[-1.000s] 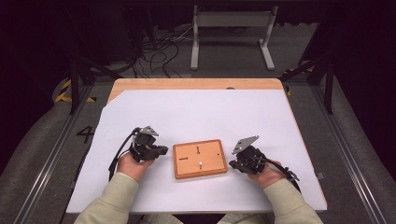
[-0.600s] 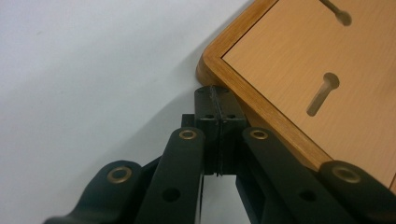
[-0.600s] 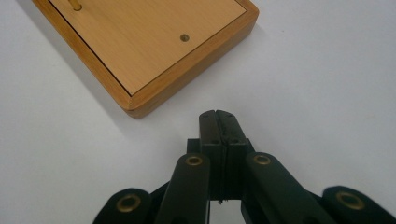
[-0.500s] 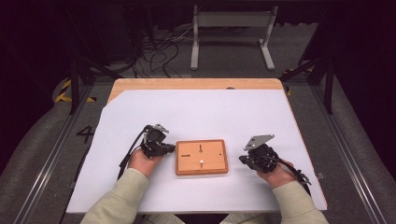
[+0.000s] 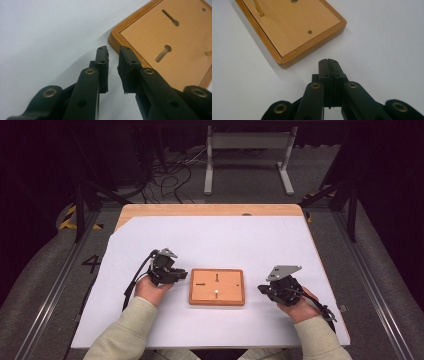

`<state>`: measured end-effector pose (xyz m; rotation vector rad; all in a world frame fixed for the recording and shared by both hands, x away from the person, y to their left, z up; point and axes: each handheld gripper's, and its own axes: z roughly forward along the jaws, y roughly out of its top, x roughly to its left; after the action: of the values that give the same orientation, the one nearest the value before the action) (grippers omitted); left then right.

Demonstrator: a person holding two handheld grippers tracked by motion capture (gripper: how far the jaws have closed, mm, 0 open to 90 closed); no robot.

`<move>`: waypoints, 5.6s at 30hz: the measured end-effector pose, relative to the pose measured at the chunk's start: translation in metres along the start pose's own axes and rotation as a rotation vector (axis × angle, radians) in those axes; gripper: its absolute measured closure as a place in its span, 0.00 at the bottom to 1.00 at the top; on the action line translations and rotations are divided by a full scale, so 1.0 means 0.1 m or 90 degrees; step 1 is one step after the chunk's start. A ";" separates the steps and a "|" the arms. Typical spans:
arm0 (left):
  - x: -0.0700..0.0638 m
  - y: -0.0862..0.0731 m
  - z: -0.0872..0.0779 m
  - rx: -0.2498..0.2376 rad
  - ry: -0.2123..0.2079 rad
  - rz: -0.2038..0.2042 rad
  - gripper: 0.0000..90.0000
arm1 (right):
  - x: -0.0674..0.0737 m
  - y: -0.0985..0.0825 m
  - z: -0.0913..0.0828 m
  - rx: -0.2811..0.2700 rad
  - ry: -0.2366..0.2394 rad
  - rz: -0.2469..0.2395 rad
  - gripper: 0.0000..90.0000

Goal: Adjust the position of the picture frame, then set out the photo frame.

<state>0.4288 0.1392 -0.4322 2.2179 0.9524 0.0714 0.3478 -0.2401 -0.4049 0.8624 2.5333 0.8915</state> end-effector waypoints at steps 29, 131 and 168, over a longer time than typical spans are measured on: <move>-0.06 0.00 -0.31 0.013 -0.045 0.037 0.60 | 0.34 0.53 0.16 -0.103 0.102 -0.070 0.55; -0.07 0.23 0.29 0.019 -0.172 -0.088 0.14 | 1.13 0.43 0.59 -0.042 -0.050 -0.392 0.94; -0.27 0.33 0.45 0.042 -0.210 -0.018 0.24 | 1.18 0.37 0.57 -0.050 -0.069 -0.397 0.94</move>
<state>0.4438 0.0795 -0.4397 2.1862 0.8109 -0.3326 0.3006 -0.1161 -0.4351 0.0661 2.4188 0.7014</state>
